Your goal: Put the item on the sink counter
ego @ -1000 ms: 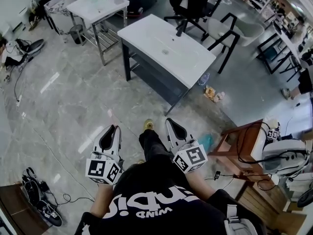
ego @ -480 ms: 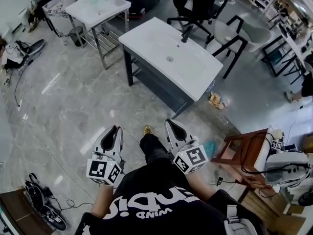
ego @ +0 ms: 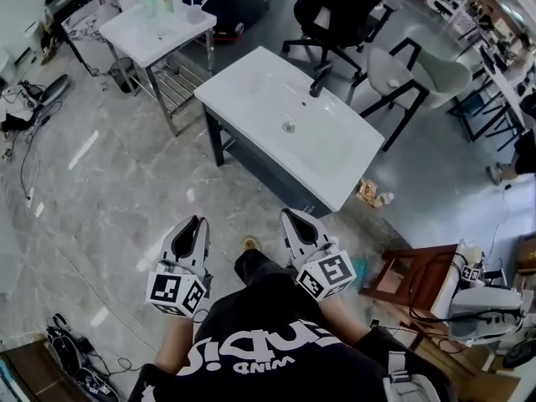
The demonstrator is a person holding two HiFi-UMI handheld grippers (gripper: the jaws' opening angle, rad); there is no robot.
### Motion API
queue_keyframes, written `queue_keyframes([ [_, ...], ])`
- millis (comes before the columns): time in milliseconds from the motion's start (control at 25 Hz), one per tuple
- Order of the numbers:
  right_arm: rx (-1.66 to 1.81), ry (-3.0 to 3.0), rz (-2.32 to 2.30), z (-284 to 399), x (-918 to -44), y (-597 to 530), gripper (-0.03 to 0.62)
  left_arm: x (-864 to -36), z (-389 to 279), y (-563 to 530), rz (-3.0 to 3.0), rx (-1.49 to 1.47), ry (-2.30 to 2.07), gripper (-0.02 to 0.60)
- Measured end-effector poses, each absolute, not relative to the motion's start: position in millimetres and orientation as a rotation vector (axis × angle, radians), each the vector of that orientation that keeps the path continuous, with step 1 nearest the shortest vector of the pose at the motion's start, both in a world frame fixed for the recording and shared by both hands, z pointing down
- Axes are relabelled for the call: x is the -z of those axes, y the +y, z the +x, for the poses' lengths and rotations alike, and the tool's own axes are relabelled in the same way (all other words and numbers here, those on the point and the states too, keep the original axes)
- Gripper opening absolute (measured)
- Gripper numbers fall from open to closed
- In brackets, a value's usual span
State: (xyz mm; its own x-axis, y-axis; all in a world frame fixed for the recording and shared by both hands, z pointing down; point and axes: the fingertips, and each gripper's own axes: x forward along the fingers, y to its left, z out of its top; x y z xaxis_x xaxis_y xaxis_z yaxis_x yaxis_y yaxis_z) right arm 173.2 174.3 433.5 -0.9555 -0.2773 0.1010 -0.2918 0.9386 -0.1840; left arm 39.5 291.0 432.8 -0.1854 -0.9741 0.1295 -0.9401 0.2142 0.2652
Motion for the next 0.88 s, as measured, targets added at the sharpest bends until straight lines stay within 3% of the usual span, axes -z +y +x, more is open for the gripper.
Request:
queue_keyframes([
  [880, -0.36, -3.019, 0.305, 88.6, -439.4, 46.9, 0.015, -418.6, -36.2, 158.5, 1.771, 0.187, -2.254, 0.063],
])
